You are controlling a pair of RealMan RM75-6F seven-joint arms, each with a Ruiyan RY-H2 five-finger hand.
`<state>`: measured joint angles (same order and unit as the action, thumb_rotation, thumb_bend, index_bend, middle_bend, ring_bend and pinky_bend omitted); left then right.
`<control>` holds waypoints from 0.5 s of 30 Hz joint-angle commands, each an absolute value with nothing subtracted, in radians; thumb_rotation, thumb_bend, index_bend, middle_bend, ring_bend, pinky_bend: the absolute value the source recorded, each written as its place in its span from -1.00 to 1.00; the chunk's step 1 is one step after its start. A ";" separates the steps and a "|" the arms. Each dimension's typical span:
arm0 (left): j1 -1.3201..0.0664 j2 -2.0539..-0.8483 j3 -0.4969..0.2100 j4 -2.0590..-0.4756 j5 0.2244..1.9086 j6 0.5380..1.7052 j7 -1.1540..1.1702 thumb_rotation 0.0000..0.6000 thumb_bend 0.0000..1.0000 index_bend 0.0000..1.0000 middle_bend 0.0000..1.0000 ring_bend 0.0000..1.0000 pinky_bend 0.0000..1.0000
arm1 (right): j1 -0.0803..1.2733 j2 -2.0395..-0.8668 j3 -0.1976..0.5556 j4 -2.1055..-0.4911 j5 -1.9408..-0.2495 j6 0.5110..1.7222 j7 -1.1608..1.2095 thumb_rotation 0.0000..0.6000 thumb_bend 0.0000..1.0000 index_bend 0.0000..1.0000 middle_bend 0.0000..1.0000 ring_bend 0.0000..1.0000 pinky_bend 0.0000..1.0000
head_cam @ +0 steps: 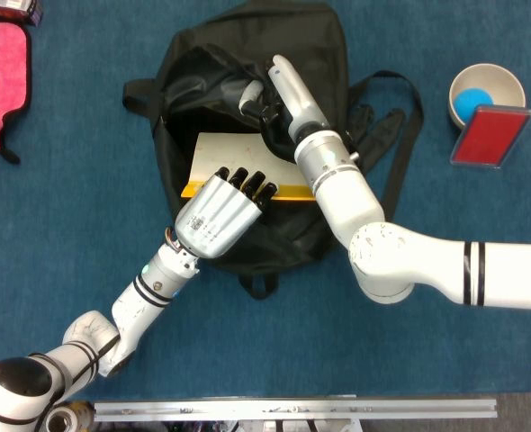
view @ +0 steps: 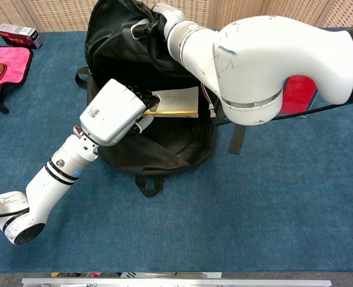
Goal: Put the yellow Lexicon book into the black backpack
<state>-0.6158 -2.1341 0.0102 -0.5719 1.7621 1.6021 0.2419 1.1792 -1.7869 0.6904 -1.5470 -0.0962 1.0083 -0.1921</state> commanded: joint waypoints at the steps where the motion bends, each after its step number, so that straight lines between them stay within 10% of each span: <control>1: -0.616 -2.126 0.016 -0.591 1.760 1.581 0.267 1.00 -0.42 0.32 0.59 0.44 0.90 | 1.179 -1.787 0.688 -1.548 -0.094 1.006 -0.191 1.00 1.00 0.27 0.29 0.31 0.73; 15: -0.631 -2.113 0.008 -0.671 1.740 1.499 0.343 1.00 -0.50 0.52 0.59 0.44 0.90 | 1.179 -1.783 0.684 -1.550 -0.092 1.008 -0.186 1.00 1.00 0.27 0.29 0.31 0.73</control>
